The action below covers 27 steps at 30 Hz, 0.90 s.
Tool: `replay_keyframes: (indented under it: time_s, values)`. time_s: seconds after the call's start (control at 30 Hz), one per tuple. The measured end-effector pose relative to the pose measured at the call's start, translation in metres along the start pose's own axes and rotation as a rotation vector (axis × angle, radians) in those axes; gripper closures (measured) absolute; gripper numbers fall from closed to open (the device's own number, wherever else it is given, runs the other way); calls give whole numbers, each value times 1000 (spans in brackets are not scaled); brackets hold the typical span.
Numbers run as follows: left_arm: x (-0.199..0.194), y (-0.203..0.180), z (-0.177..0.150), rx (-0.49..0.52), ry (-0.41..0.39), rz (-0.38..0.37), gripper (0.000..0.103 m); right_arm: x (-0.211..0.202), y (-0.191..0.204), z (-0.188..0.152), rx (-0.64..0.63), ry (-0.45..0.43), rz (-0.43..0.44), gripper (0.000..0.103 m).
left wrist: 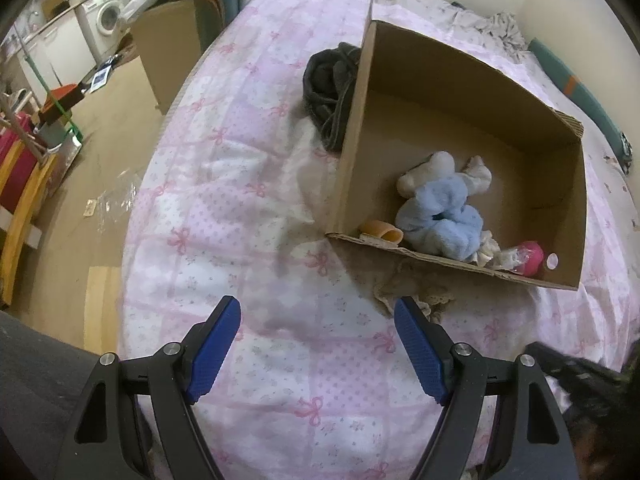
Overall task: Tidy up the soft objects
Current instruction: 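Grasp the beige lace fabric with the left tool while the right tool grasps the translucent tan piece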
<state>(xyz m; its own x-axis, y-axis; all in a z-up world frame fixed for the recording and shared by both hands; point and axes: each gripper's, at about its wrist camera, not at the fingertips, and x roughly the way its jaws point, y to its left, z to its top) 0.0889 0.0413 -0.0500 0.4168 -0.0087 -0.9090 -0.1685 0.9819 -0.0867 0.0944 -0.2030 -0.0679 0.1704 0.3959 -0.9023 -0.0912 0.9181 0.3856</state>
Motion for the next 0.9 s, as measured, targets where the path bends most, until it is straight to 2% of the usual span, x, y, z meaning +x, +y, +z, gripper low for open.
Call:
replay_keyframes:
  time_s: [0.13, 0.23, 0.53, 0.6, 0.63, 0.67, 0.73, 0.8, 0.83, 0.9]
  values:
    - [13, -24, -14, 63, -33, -35, 26, -30, -10, -1, 62, -90, 38, 94]
    - [30, -47, -22, 130, -3, -71, 26, -41, -17, 0, 99, -135, 45, 94]
    - [75, -74, -19, 158, 44, -78, 26, -41, -30, 1, 149, -130, 37, 93]
    - [82, -75, -16, 162, 50, -69, 30, -41, -31, -1, 152, -130, 38, 93]
    - [85, -76, -15, 168, 51, -66, 41, -40, -31, -1, 152, -132, 37, 93]
    - [89, -78, -13, 182, 56, -76, 59, -41, -31, -1, 153, -133, 35, 93]
    - [98, -81, -12, 211, 85, -60, 76, -42, -30, -2, 153, -133, 32, 93]
    - [101, -78, -11, 203, 93, -55, 86, -42, -29, -2, 150, -136, 23, 93]
    - [101, -75, -10, 183, 108, -85, 89, -41, -29, -2, 151, -133, 23, 93]
    - [99, -73, -12, 169, 113, -109, 91, -41, -29, -3, 149, -136, 20, 93]
